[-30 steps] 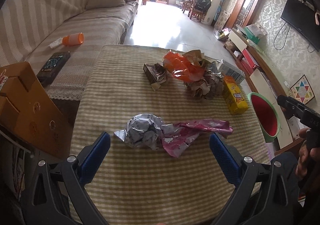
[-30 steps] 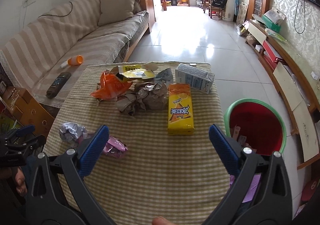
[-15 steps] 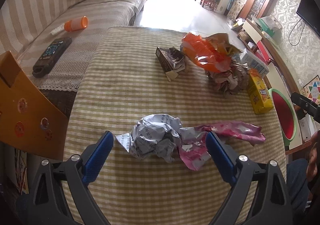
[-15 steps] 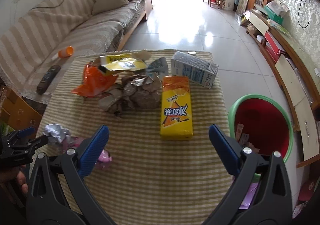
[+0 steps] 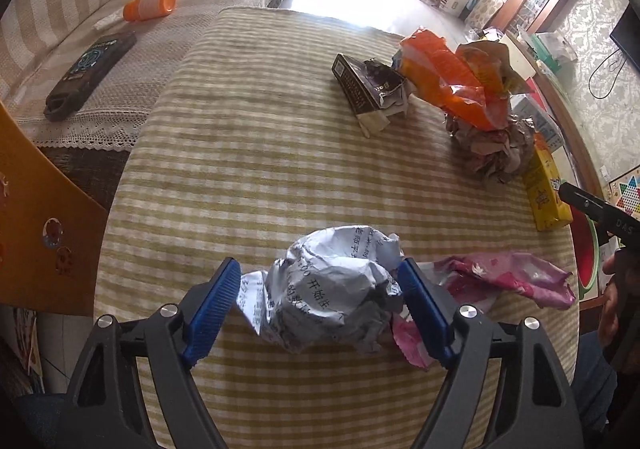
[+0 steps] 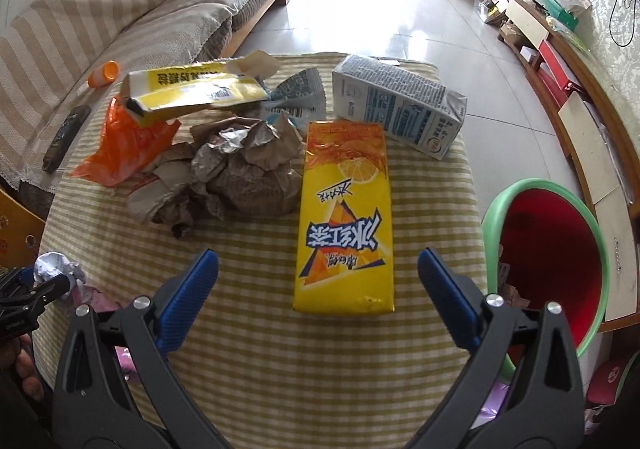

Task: Collect trash
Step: 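Grasp the crumpled foil with the left gripper while the right grasps the yellow juice box, then carry the foil and yellow juice box toward the red bucket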

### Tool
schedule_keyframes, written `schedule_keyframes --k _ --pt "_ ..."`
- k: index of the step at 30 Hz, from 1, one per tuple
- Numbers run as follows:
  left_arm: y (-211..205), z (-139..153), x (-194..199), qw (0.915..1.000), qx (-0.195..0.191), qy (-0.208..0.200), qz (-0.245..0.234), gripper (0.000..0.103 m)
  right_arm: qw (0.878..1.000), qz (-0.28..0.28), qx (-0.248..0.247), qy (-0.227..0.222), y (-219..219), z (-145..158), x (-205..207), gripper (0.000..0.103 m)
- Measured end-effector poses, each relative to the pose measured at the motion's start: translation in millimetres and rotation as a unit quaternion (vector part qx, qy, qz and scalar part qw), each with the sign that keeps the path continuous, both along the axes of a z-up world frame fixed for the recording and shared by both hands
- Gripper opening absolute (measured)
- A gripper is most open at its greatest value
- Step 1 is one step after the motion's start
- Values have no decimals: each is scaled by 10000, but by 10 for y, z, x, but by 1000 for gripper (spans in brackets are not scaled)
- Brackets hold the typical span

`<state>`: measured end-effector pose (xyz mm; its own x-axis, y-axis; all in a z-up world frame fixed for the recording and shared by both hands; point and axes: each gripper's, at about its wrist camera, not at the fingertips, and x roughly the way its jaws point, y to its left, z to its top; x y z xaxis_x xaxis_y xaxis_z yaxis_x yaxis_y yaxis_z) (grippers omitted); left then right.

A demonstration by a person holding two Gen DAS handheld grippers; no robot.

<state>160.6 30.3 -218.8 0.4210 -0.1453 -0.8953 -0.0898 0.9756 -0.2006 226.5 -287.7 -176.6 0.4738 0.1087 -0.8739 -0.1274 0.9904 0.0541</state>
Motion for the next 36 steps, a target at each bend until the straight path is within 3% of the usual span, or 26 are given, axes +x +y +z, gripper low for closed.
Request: schedule_keyframes --k 4,8,12,15,17,19,24,36 --pt "31 -36 63 9999 -128 98 -49 56 10000 13 36 82 -19 -53 87 98" --pt "29 -43 89 9999 -89 72 -103 49 9998 31 -11 207 -27 -132 160 96" --pt "56 47 75 9998 -111 -116 -103 48 9996 -6 -34 296 -35 -184 187 92" --pt "45 146 61 9996 -36 -255 -144 47 9992 -10 -22 405 -57 -242 196 82" --pt "21 193 59 9994 10 -297 -164 47 9988 8 63 496 -67 -295 193 66" --pt "4 248 54 9991 66 -368 -185 47 9988 -9 37 498 -80 -310 181 59" --pt "-45 459 -7 9970 290 -670 -267 47 9992 -32 182 349 -129 -216 81 58" --pt "-199 912 -180 9915 321 -1195 -407 47 9989 -106 346 -300 -220 359 -363 58"
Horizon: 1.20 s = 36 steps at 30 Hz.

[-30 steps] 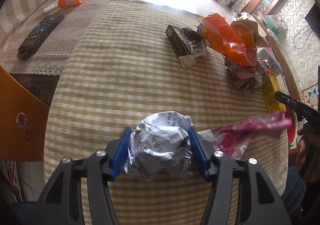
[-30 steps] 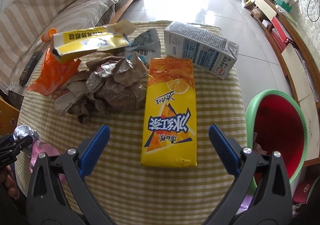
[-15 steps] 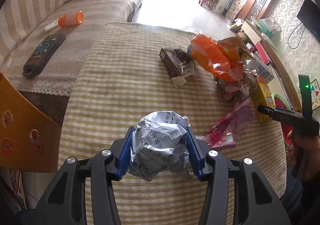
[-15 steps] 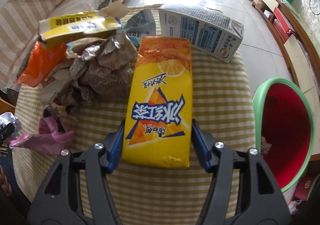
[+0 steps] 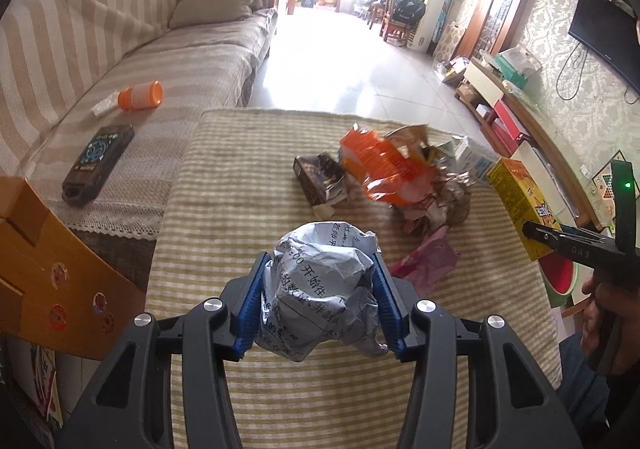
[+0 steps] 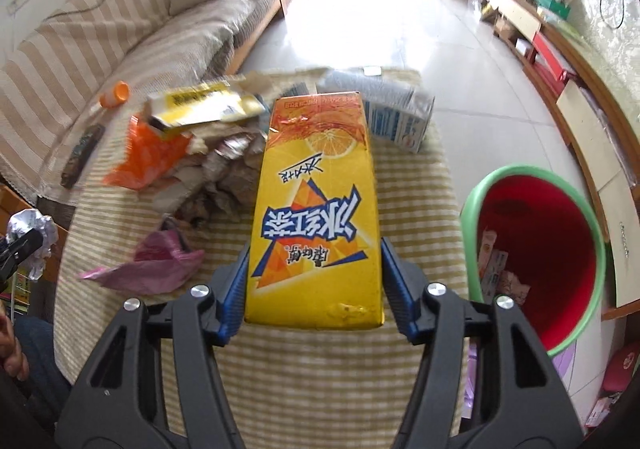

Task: Collect trash
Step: 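Carry the foil and yellow juice box toward the red bucket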

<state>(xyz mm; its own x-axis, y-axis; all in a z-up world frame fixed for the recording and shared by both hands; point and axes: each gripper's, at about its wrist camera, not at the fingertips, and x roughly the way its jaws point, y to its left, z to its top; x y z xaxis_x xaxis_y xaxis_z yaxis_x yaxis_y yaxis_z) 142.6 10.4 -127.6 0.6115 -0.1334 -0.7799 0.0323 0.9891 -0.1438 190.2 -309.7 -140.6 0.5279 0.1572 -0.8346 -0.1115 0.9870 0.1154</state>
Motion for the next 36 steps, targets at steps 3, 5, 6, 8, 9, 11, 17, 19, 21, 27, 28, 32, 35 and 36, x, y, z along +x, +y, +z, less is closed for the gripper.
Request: schedule_keyframes --k 3,5,6,8,9,11,17,19,21,27,28,32,35,36 --pt "-89 138 -47 9998 33 -143 -94 47 9998 2 99 -183 -47 166 -123 58" --pt "-153 216 -72 9996 45 -223 -151 47 9994 -4 166 -291 -55 274 -196 58" --pt "-188 254 -80 9995 53 -260 -185 47 9992 -8 200 -337 -71 323 -237 58" --pt "-275 345 -100 9991 36 -345 -253 47 9988 -4 252 -428 -99 414 -310 58" --pt "-309 377 -98 9989 33 -375 -284 47 9986 -4 264 -466 -126 454 -335 58" --pt "-420 451 -88 9982 26 -447 -393 47 9981 -9 284 -539 -162 519 -392 58" --pt "-818 563 -13 9961 -68 -540 -692 47 9968 -120 339 -718 -399 662 -518 58" --pt "-951 583 16 9953 -115 -543 -798 47 9965 -227 362 -723 -501 679 -535 58" --pt "-1104 605 41 9941 -121 -566 -921 47 9957 -360 381 -765 -642 715 -562 58" --pt "-1611 717 120 9889 -152 -641 -1330 47 9929 -728 405 -850 -1031 765 -631 58" --pt "-1699 736 143 9878 -185 -643 -1404 47 9923 -794 415 -858 -1104 766 -640 58" --pt "-2058 802 221 9834 -265 -661 -1671 47 9899 -1019 443 -880 -1378 747 -674 58" --pt "-2323 826 289 9798 -391 -618 -1859 47 9881 -1166 494 -870 -1592 716 -686 58" --pt "-2402 824 304 9787 -421 -605 -1917 47 9873 -1226 533 -858 -1671 695 -691 58"
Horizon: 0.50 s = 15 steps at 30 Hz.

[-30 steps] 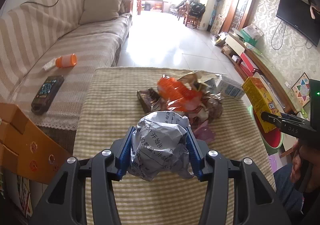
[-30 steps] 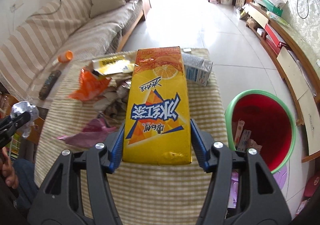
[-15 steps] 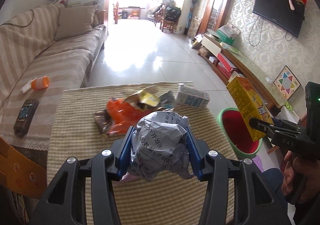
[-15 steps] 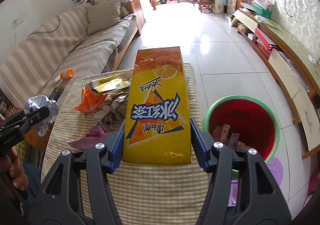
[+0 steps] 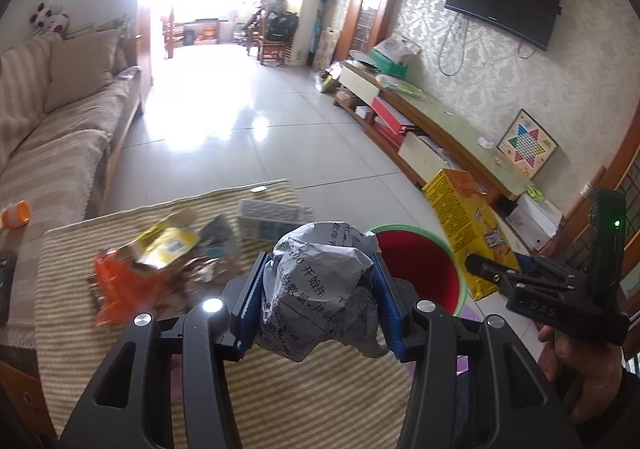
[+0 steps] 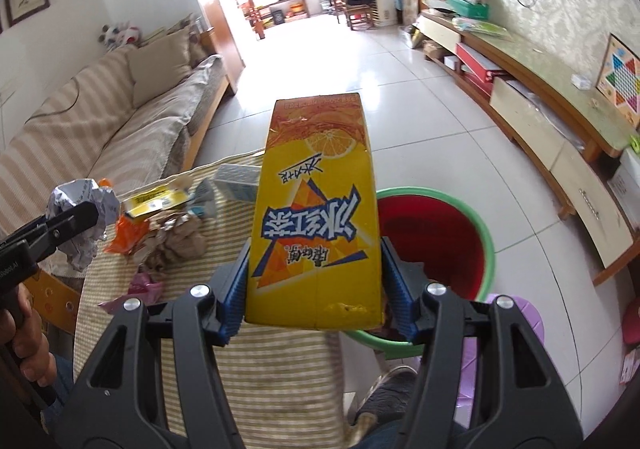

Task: Collect trash
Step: 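Carry the foil and yellow juice box toward the red bucket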

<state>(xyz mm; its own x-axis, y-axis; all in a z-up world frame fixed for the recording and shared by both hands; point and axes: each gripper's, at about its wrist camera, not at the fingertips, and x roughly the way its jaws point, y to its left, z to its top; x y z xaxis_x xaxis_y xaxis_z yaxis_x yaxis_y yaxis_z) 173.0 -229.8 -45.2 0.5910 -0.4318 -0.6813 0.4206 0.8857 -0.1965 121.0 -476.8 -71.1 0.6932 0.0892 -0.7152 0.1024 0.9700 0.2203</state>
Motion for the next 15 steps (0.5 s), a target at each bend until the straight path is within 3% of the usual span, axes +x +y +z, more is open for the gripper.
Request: schedule_keyframes --k 15 --pt "-1222 -323 380 9966 -221 468 -644 47 9983 -462 337 94 -893 -283 66 58"
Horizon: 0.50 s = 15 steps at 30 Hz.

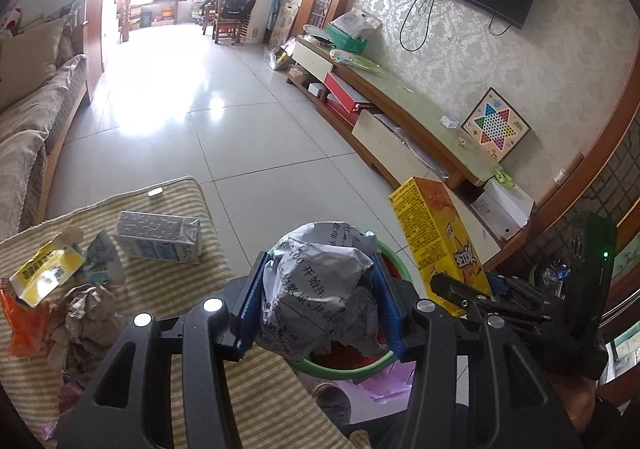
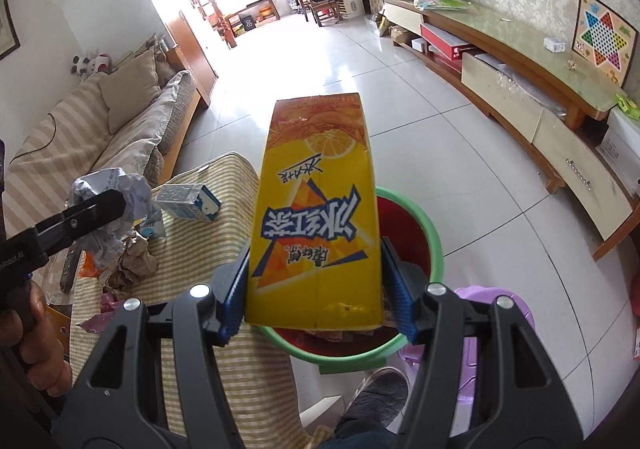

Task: Collect trash
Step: 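Carry the foil and yellow juice box toward the red bucket, then open both grippers over the red bucket to drop foil and juice box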

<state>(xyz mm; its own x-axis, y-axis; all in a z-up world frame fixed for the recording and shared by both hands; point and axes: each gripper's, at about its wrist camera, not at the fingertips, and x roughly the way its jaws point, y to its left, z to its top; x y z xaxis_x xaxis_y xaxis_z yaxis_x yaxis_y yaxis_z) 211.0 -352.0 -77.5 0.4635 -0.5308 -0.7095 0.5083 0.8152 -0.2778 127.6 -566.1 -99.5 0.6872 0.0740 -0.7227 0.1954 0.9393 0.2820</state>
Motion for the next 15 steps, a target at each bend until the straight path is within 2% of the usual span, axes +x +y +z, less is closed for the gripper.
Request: schedule_keyframes --k 7,15 --pt "-385 -174 131 9998 41 170 -102 47 9999 -17 138 79 -206 -188 -7 58" --pt "-558 -323 219 9993 106 311 -166 47 9995 -19 231 226 -258 -362 27 58"
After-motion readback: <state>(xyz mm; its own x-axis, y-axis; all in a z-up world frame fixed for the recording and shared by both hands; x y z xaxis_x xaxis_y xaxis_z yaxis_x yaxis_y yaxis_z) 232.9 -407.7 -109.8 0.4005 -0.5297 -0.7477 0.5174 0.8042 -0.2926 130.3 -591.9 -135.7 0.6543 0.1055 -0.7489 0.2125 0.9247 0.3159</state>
